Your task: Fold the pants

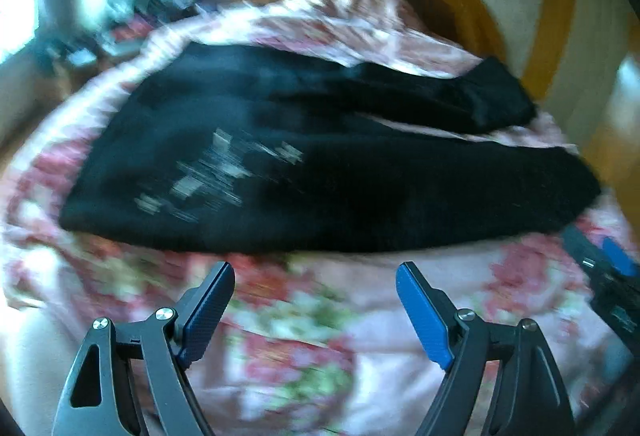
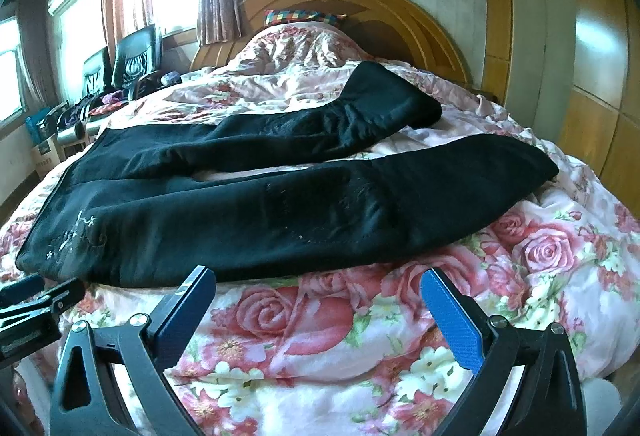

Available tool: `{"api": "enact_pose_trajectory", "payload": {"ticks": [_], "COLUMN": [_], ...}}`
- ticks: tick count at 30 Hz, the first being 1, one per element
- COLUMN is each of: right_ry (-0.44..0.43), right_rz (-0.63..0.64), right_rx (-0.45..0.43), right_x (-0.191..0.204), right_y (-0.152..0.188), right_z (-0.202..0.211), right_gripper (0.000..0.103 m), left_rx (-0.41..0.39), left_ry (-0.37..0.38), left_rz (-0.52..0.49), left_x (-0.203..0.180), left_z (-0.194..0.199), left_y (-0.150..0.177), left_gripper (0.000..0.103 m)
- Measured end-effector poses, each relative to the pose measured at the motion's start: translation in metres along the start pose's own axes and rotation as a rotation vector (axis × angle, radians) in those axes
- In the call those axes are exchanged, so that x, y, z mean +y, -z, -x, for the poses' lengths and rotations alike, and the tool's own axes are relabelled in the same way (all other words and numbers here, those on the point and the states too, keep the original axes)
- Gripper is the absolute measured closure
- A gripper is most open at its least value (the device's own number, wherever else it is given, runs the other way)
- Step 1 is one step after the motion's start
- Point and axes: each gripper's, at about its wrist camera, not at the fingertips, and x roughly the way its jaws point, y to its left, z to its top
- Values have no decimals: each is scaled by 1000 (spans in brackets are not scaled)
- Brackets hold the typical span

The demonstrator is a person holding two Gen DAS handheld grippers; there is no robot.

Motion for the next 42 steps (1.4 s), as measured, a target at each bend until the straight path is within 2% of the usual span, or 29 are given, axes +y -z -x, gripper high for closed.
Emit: {"api": "enact_pose_trajectory", "payload": {"ticks": [2,4,6,9,12,19,23,27,30,32,35,38,39,40,41,42], "right_ry": [-11,-74,-165,-117,-104,-95,-107,-120,-144,-162,-209,-192,-176,-170,-171,-178], "right_rz": [11,3,-39,-130,-204,-440,-560,-668,-718,-716,-698,-680,-679,-688,-707,-726], "right_rx": [9,21,18,82,109,52,40,60,73,72,94,145,169,181,184,178], "right_x": [-6,-17,-33,-57,-82,-167,-215,-251,-266,-268,-265,-261,-261,-261,-263,-264], "right_y": [-4,-8,-10,-10,-12,-23,-30,-37,-44,-48,-51,-51,-51,-49,-48,-46], "right_z": [-5,-13,-21,-34,-40,-48,-60,-82,-100,-108,-122,-139,-146,-149,-151,-151], "right_gripper": [0,0,0,0,0,0,2,15,25,30,44,59,67,71,72,72], "left_rx": [45,30,-12,-94,-114,-106,-124,-156,-169,-182,-188,-161,-140,-108,-88,-103], "left_ry": [130,147,136,58,27,1,-30,-38,-13,17,25,13,3,-23,-60,-71], "left_rz": [104,183,215,230,270,462,528,504,493,489,480,479,485,497,523,546], "left_x": [16,30,40,53,71,128,153,159,161,164,164,165,164,164,162,160], "left_z": [-7,-8,-5,4,4,-3,-4,-3,-6,-10,-17,-26,-27,-25,-18,-10], "left_y": [1,2,1,-1,-3,-8,-5,-7,-11,-15,-19,-24,-24,-22,-17,-12], "left_gripper": [19,19,19,19,19,48,55,57,57,57,57,57,59,72,78,78]}}
